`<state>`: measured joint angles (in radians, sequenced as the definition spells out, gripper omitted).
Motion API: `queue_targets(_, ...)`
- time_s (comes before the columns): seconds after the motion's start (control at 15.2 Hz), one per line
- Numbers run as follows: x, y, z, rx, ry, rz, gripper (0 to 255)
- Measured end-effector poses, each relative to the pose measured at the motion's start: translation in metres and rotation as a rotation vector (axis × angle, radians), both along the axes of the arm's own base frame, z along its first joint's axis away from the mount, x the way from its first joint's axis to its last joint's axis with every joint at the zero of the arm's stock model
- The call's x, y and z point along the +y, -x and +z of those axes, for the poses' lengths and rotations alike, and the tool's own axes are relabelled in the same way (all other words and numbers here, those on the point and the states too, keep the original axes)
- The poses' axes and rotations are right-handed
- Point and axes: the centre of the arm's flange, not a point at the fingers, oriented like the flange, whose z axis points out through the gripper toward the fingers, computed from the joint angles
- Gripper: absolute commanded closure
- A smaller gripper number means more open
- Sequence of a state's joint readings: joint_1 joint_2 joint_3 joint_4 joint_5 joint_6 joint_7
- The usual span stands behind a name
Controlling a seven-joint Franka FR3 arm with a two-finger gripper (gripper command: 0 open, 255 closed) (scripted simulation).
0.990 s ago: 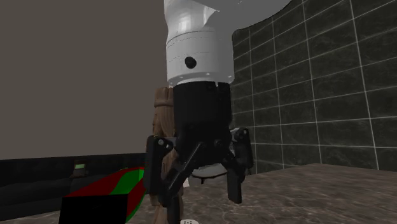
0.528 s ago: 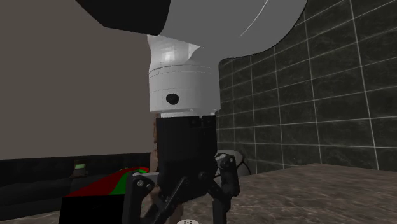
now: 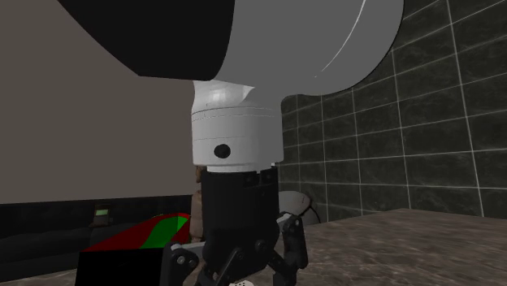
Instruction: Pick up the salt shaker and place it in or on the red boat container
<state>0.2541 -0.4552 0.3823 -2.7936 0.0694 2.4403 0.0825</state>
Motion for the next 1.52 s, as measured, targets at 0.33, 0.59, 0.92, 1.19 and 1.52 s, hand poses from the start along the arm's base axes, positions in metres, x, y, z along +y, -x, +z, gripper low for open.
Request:
queue_targets(0.33, 0.000, 0.000, 0.000, 0.000, 0.000, 0.000, 255)
queue_targets(0.59, 0.000, 0.000, 0.000, -0.001, 0.000, 0.001, 255)
queue_targets(0.92, 0.000, 0.000, 0.006, 0.000, 0.000, 0.000, 255)
queue_targets(1.19, 0.001, -0.001, 0.027, -0.001, 0.000, 0.000, 255)
queue_targets(1.52, 0.000, 0.000, 0.052, 0.000, 0.000, 0.000, 255)
